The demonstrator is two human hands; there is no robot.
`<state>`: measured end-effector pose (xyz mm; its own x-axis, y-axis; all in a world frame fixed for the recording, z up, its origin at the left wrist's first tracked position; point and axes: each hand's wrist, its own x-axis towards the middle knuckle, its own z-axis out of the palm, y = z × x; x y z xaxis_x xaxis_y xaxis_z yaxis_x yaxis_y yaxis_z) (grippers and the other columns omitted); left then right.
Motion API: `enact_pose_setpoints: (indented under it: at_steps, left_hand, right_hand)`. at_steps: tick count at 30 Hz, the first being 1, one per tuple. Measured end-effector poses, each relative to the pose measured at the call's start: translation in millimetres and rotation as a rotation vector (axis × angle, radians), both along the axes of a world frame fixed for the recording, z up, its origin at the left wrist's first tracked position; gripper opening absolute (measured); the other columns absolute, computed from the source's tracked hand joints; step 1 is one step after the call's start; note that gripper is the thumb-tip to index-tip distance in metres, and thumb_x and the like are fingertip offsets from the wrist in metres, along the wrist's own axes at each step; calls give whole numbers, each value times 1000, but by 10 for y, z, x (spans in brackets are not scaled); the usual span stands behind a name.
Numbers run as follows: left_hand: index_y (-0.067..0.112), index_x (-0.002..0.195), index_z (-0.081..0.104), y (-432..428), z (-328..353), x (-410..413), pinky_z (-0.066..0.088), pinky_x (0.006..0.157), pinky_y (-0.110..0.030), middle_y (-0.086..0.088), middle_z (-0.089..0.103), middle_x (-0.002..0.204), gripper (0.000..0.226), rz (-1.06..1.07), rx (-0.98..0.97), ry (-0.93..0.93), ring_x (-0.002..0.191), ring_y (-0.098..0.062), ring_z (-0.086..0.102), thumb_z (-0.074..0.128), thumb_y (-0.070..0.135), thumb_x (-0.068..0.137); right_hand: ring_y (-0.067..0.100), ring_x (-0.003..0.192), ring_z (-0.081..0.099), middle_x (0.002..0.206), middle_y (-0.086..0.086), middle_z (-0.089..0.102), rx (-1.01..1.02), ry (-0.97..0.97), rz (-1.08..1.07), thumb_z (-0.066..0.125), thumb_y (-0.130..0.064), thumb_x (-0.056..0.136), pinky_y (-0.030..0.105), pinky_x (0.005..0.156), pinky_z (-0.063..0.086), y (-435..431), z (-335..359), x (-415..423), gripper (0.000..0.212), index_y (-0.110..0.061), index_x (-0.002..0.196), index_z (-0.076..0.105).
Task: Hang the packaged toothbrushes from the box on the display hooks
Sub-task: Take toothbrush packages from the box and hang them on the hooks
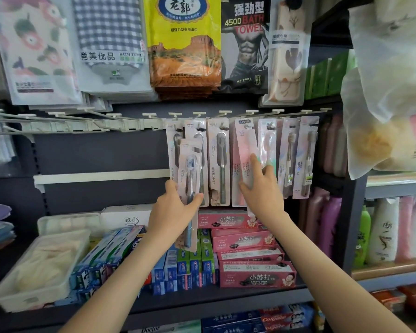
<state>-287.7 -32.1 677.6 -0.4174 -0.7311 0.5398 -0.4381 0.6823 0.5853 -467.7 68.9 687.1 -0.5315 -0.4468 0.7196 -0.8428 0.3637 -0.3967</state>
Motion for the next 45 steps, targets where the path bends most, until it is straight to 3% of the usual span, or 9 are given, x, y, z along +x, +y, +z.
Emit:
enact_pose_setpoints:
  at_steps: [10,16,19,24,29,34,38,42,45]
  left_hand:
    - [16,103,39,46,-40,95,36,47,-27,1,53,71,49,3,-6,-4,60,-16,54,57,59,86]
    - [20,110,38,194,-125,84,44,47,-29,4,59,80,52,-23,-93,-36,65,-15,60,57,61,85]
    - [20,117,35,261,-175,98,54,59,-34,3,63,97,55,-84,-142,-101,77,-18,65,57,60,86]
    - [29,147,17,262,-305,189,50,90,-31,5,51,137,88,-378,23,-82,113,-13,56,69,53,80]
    - [36,150,8,210,-419,292,38,108,-31,3,41,149,78,-493,116,-86,130,-13,46,61,33,93]
    - [31,153,-1,190,-340,389,28,111,-27,0,25,157,79,-492,112,-98,140,-14,32,54,24,98]
    - [35,152,-7,141,-300,456,37,110,-29,3,29,156,84,-522,88,-116,135,-11,38,55,20,97]
    - [37,152,-2,22,-274,553,41,102,-22,8,38,150,83,-588,144,-123,127,-4,45,56,18,96]
    - [36,153,7,-56,-244,599,42,105,-29,8,40,148,75,-530,85,-110,123,-3,47,55,23,96]
  right_hand:
    - [33,120,42,134,18,39,-31,14,14,59,-27,93,39,91,43,-30,-125,154,75,-17,152,13]
    - [10,99,60,109,0,63,-106,-406,614,62,-39,90,17,85,49,37,-36,646,55,-22,139,43]
    - [19,94,66,100,3,69,-100,-518,704,66,-21,88,43,87,55,18,-44,794,28,-22,114,55]
    - [15,102,65,108,-2,69,-223,-672,727,59,-6,92,40,92,53,41,4,764,27,-19,116,57]
    - [2,89,63,103,-11,61,-302,-658,707,59,-4,92,28,82,55,9,-23,845,47,-27,126,37]
    - [10,98,65,124,4,57,-333,-577,667,64,-9,89,29,85,56,-197,-79,985,77,-24,146,15]
    - [19,108,59,131,11,47,-360,-524,685,72,-8,82,12,82,50,-318,-61,1110,79,-29,132,14]
    - [16,107,57,130,10,46,-349,-454,634,71,-13,82,26,91,51,-371,-13,1177,78,-23,139,19]
    - [5,113,41,142,3,35,-260,-355,563,69,-19,85,20,93,37,-371,49,1208,78,-21,146,21]
